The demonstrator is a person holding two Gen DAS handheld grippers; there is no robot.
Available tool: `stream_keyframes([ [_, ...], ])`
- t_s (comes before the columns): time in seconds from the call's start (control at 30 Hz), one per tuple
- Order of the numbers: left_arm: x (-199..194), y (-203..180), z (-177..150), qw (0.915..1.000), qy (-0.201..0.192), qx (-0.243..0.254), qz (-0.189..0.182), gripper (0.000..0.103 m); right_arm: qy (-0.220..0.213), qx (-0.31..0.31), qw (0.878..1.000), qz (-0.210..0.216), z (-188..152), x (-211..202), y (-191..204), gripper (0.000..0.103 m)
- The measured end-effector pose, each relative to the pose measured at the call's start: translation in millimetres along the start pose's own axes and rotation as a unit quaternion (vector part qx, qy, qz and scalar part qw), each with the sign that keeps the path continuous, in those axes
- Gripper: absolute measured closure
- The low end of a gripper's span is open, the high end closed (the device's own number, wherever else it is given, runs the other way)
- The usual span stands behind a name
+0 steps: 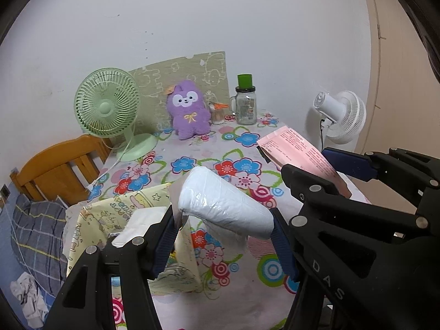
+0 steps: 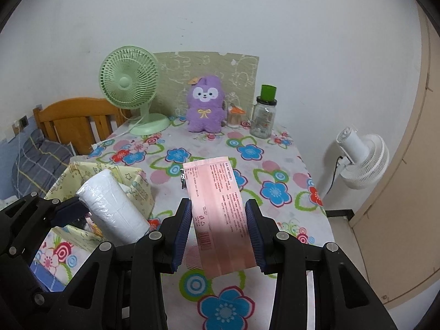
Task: Organize soft objects
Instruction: 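Lift and carry the white roll and pink pack over the cardboard box, then lower both tools into the box and open them to release the items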
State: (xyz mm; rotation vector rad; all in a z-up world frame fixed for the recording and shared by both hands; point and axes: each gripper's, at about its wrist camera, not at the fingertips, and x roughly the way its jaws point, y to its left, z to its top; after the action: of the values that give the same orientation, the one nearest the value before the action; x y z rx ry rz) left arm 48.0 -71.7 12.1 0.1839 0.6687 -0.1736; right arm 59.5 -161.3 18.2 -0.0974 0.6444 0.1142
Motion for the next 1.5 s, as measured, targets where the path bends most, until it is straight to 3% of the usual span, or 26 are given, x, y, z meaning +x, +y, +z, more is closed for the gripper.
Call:
stream_keyframes([
  [0.83,17,76,-5,0.9990,0.011,-0.033,0.028,0.036,0.008,-0.032,0.999,0.030,29,36,73,0.060],
  [1.5,54,130,-26,0.9957,0.055,-0.058,0.046,0.032,0.043,-0.060,0.994,0.080,35,79,127,0.060],
])
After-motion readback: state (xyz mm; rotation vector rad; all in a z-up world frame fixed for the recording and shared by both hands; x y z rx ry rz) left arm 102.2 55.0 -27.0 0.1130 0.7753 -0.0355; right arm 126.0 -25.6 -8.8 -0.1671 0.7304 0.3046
